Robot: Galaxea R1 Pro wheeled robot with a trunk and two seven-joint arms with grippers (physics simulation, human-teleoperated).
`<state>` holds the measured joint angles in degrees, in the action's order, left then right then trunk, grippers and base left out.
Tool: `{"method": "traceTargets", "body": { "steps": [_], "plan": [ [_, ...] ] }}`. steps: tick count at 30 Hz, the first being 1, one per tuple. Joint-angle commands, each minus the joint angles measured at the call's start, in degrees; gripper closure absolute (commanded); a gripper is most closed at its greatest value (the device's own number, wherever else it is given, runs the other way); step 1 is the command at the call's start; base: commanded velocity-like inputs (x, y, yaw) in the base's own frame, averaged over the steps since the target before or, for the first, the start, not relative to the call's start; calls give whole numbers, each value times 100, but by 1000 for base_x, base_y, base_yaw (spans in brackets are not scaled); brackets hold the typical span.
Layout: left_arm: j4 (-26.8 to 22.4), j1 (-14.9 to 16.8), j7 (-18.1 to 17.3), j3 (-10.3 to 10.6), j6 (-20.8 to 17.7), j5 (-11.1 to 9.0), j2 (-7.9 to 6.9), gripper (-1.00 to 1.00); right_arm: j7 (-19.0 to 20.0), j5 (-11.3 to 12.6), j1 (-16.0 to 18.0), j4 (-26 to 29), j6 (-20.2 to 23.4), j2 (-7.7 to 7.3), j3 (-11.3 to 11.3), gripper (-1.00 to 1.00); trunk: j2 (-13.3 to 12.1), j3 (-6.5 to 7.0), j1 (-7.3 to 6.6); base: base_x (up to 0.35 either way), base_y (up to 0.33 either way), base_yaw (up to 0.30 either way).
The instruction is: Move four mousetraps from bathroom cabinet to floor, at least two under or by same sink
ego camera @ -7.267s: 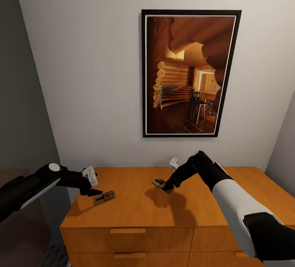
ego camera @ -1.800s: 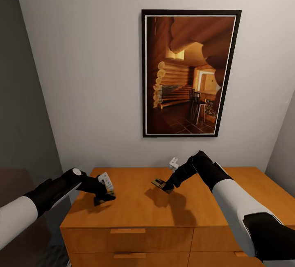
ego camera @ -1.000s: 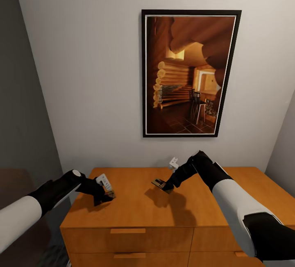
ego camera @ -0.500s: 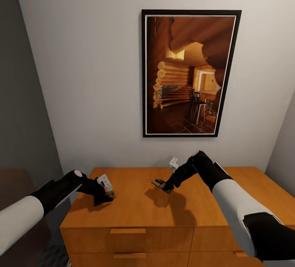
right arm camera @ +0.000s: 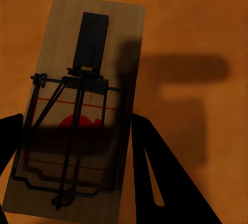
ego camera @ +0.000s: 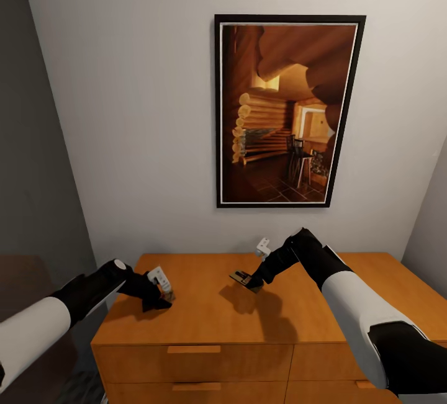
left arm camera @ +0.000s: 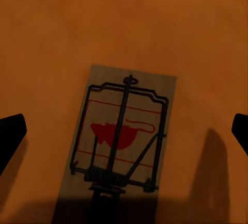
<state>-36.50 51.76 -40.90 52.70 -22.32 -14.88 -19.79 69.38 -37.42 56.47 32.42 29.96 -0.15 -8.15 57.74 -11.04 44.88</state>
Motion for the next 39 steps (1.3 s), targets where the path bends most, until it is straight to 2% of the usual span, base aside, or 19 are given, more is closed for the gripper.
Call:
{"method": "traceTargets", "body": {
  "steps": [1,11,24,32,39],
  "plan": [
    [11,9,12,30,-47,-63,3,-100,25,-2,4,10,80,-2,-11,100,7,-9,1,0,0,0],
    [41,9,19,36,-44,-60,16,-100,25,-2,4,10,80,-2,-11,100,7,-9,1,0,0,0],
    [38,9,28,7,-44,-35,-43,-100,26,-2,4,10,80,-2,-11,100,7,-9,1,0,0,0],
    [64,9,29,-18,-33,259,-58,-100,30,-2,4,10,80,-1,-11,100,7,-9,1,0,0,0],
    [83,9,33,-26,123,305,-53,-100,29,-2,4,10,80,-2,-11,100,7,-9,1,0,0,0]
  ]
}}
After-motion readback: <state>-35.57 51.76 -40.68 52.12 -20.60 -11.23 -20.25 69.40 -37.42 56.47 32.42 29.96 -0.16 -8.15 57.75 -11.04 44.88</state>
